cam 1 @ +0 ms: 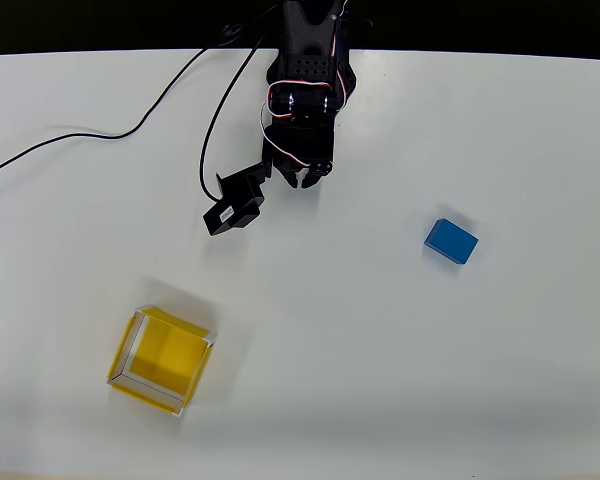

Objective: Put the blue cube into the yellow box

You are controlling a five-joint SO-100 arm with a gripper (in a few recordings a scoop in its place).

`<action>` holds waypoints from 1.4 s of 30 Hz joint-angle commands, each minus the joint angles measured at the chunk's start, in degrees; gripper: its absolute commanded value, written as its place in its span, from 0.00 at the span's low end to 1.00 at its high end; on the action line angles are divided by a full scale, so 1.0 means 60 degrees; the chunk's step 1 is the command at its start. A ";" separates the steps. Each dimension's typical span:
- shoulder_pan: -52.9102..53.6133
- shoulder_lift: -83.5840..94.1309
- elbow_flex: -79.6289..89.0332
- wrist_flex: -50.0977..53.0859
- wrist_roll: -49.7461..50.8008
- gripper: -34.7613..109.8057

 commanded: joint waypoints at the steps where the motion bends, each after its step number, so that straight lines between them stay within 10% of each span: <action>1: -0.0249 0.0264 0.0278 0.0029 0.0483 0.24; 14: -0.0220 0.0205 0.0132 0.0132 -0.0908 0.24; 29: -0.1641 -0.5098 -0.6870 -0.1201 -0.1230 0.51; 42: -0.4248 -0.8716 -1.1353 -0.1362 0.0029 0.54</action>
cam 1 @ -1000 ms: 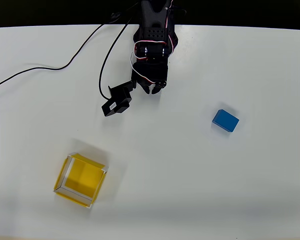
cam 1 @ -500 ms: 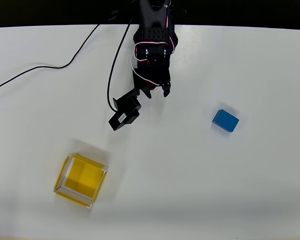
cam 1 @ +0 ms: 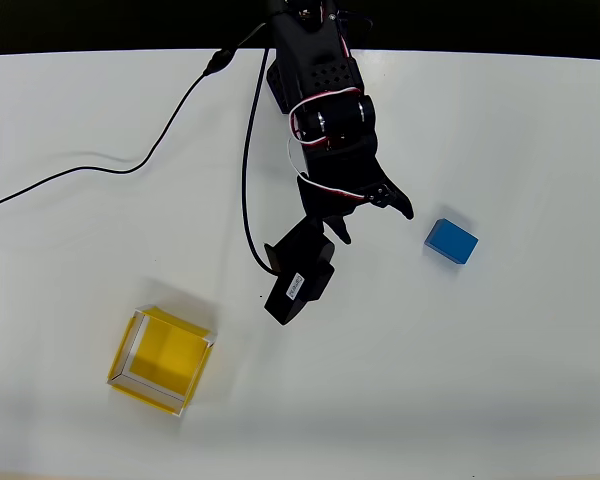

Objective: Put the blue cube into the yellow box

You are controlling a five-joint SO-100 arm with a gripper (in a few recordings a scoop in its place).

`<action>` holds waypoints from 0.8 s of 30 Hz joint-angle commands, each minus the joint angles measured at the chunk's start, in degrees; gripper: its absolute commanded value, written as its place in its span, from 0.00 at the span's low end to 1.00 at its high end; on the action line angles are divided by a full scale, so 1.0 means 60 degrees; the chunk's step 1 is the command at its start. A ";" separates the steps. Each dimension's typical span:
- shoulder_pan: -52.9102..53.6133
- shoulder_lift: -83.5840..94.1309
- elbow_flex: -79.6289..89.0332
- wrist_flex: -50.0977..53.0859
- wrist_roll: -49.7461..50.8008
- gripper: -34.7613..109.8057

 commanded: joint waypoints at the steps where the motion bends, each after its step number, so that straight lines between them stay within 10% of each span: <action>1: -0.0835 -0.0645 -0.2095 -0.0073 0.0439 0.54; 24: -0.1978 -0.6094 -0.4072 -0.1333 -0.1611 0.68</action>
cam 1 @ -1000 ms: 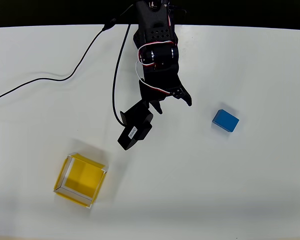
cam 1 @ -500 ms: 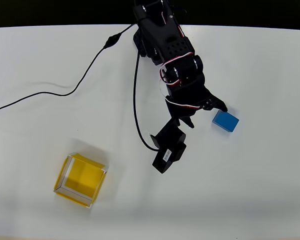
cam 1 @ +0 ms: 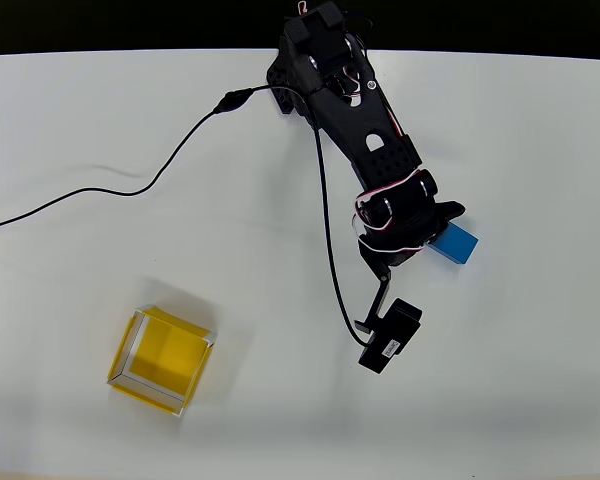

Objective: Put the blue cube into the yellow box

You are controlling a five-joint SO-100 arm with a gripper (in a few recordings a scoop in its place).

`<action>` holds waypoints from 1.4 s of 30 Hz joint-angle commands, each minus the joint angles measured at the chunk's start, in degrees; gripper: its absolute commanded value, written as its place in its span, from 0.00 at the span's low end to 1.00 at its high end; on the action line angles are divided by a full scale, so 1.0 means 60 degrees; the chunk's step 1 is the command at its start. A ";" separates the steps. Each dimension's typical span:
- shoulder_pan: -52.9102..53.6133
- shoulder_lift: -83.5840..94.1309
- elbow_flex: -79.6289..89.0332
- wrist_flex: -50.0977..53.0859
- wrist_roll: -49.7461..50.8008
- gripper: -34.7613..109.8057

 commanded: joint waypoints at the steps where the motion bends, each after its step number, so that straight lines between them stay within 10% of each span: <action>1: -0.0220 -0.0059 -0.1304 -0.0791 -0.0483 0.68; 42: -0.2241 -0.3794 -0.1230 -0.3398 0.0586 0.58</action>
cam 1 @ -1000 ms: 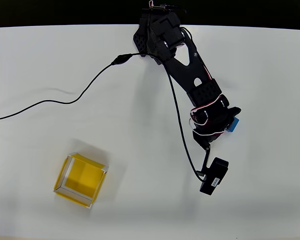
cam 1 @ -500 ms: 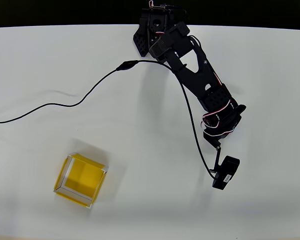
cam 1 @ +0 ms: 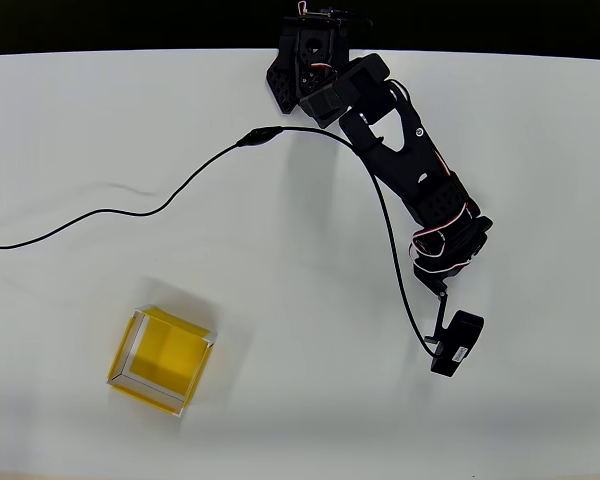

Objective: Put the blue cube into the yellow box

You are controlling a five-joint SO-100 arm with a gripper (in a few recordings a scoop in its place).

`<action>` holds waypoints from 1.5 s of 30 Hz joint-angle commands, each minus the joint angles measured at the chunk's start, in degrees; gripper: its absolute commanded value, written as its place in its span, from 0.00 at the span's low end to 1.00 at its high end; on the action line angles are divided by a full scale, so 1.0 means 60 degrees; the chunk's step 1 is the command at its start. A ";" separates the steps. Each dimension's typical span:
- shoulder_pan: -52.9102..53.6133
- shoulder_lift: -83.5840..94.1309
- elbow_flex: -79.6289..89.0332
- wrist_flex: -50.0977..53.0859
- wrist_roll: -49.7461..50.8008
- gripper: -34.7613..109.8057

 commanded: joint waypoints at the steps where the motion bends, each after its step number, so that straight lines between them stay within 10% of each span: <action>1: -0.0278 0.0630 -0.0103 -0.0088 0.0029 0.57; 45: 0.3545 0.4380 0.2241 -0.2227 -0.2637 0.36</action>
